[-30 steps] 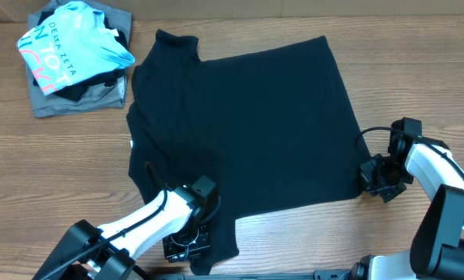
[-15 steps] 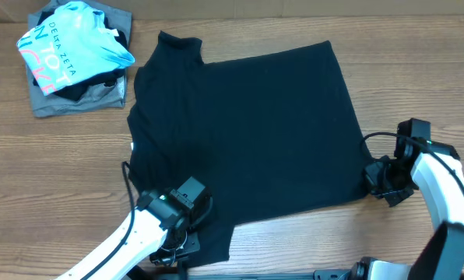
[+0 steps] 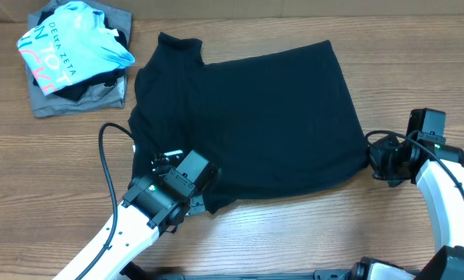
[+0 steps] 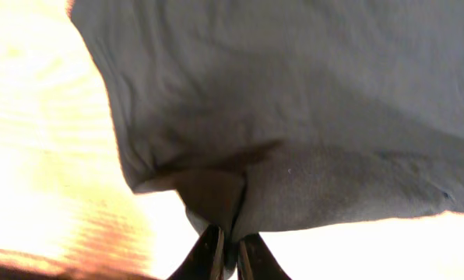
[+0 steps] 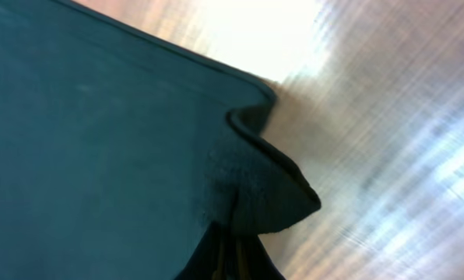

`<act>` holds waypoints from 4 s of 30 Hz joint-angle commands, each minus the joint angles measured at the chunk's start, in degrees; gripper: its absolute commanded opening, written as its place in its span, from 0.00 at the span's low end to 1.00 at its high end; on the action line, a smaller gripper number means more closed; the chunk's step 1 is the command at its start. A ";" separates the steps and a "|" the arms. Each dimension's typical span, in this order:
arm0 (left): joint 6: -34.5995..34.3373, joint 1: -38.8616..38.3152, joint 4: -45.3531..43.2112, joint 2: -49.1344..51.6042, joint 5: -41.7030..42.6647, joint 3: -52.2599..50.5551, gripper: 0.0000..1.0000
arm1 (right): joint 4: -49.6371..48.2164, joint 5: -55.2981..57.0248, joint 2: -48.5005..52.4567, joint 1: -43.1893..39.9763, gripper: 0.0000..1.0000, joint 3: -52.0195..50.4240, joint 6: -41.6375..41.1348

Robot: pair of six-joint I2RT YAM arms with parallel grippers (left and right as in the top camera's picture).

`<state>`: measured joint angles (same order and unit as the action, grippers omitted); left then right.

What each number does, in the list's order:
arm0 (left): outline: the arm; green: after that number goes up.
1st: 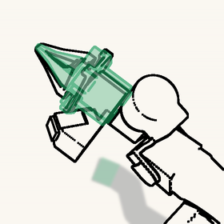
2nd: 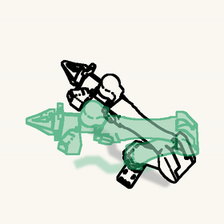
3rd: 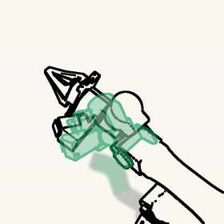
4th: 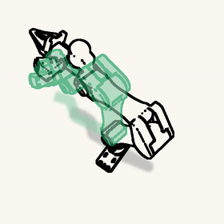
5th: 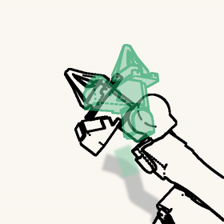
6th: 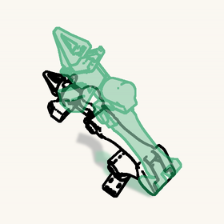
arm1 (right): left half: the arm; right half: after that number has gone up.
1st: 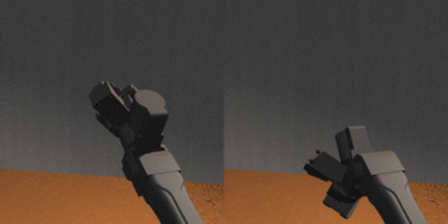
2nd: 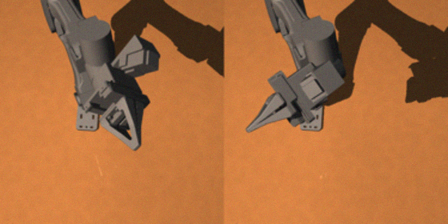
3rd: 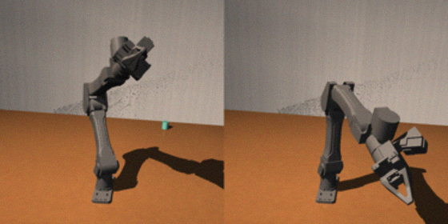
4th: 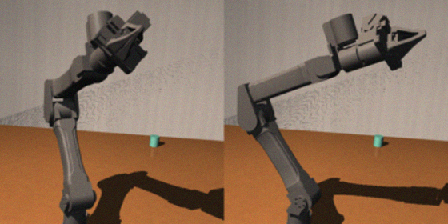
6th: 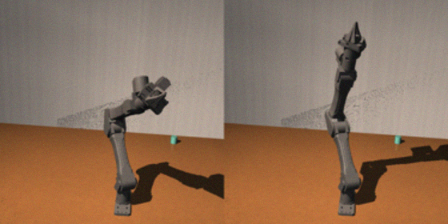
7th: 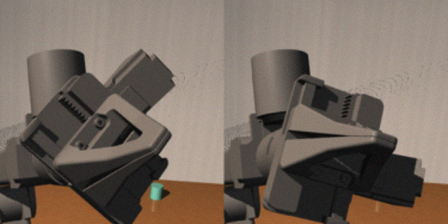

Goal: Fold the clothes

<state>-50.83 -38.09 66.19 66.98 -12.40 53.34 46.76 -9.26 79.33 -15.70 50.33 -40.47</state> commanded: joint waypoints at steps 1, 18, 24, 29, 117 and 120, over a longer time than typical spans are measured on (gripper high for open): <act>-0.39 1.33 -0.46 0.13 -7.34 1.05 0.10 | -3.54 -2.01 -0.87 -0.02 0.04 1.51 -0.07; 5.92 13.68 -11.21 11.41 -11.74 1.05 0.09 | -19.30 -3.72 6.49 2.03 0.04 1.51 0.17; 10.43 15.58 -14.80 12.66 -6.43 1.05 0.21 | -23.61 -3.63 10.64 6.47 0.04 1.51 0.13; 18.05 15.54 -13.33 12.87 9.77 1.05 0.62 | -24.46 -2.80 10.82 7.39 0.04 1.51 -0.11; 17.09 24.61 -8.59 27.91 12.76 6.51 0.04 | -26.01 -3.67 10.82 7.23 0.04 1.55 1.16; 17.55 24.74 -7.56 27.91 11.89 10.25 0.04 | -27.17 -3.93 10.82 7.23 0.04 1.55 0.96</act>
<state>-35.11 -13.87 58.15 94.67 2.09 59.22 20.51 -12.27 90.06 -8.27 50.57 -39.22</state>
